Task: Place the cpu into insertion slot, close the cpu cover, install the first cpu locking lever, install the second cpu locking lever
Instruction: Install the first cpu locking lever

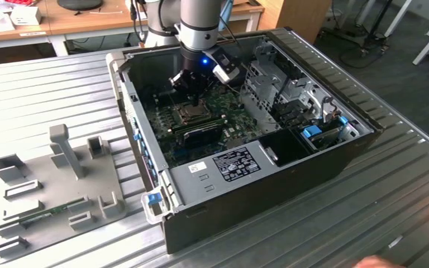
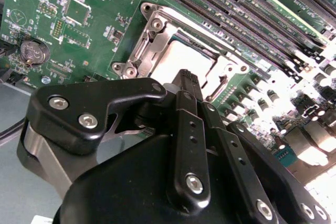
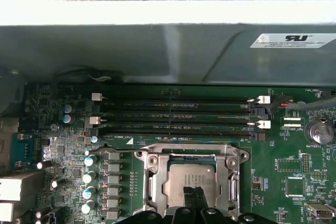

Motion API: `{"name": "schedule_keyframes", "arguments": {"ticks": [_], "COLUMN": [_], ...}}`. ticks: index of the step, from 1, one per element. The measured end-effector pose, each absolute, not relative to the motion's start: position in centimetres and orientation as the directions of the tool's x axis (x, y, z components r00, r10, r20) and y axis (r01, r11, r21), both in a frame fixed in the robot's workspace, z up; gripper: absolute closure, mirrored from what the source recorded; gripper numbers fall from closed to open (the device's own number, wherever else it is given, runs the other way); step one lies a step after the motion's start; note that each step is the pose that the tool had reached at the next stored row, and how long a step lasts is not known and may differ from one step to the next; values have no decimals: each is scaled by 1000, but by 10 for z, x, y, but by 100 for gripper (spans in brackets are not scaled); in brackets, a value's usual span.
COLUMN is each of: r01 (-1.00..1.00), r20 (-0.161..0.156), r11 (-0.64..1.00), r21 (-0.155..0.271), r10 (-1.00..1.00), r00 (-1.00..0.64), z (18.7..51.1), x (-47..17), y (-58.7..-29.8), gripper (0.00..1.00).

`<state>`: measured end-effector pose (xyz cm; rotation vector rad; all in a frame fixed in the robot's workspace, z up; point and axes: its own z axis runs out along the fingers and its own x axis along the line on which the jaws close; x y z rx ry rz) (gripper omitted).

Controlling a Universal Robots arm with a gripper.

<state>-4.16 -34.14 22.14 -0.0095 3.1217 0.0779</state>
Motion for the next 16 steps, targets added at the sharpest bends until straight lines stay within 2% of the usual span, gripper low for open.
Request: {"name": "schedule_keyframes", "arguments": {"ticks": [16], "r01": [-7], "r20": [-22], "r11": [999], "r21": [50], "r10": [-6], "r00": [-1000], "z": [220], "x": [-60], "y": [-341], "gripper": [89]}}
